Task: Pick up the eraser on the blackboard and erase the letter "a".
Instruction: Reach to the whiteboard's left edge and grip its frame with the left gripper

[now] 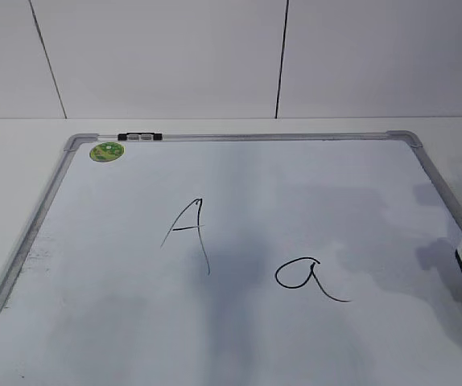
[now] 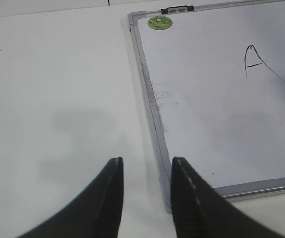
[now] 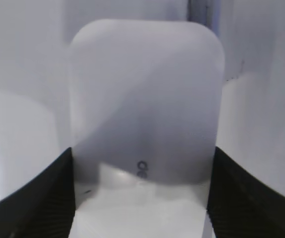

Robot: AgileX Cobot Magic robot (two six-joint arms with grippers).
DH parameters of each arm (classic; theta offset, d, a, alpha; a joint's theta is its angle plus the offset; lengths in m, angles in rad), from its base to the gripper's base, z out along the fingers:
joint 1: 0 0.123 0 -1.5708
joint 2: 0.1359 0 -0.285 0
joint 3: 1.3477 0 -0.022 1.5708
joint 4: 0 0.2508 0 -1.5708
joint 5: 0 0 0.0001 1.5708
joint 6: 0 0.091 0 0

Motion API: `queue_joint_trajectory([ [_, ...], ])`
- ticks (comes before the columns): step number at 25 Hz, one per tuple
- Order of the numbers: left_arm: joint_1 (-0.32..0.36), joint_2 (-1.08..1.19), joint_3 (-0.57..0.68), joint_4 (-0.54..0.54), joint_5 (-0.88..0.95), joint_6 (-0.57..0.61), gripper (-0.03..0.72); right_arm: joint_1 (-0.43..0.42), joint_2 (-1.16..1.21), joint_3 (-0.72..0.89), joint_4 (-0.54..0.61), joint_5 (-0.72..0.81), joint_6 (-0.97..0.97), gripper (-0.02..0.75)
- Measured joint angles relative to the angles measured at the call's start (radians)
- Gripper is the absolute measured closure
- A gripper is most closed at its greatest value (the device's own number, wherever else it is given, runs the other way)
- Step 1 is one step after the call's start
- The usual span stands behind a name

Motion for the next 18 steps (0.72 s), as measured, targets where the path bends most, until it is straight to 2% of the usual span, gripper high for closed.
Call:
queue_joint_trajectory([
  [10, 0.0, 0.0, 0.0, 0.0, 0.0, 0.0, 0.443, 0.0, -0.114, -0.051, 0.033, 0.178, 0.0, 0.183],
  [18, 0.0, 0.0, 0.0, 0.0, 0.0, 0.0, 0.443, 0.0, -0.185, -0.146, 0.115, 0.305, -0.04, 0.183],
])
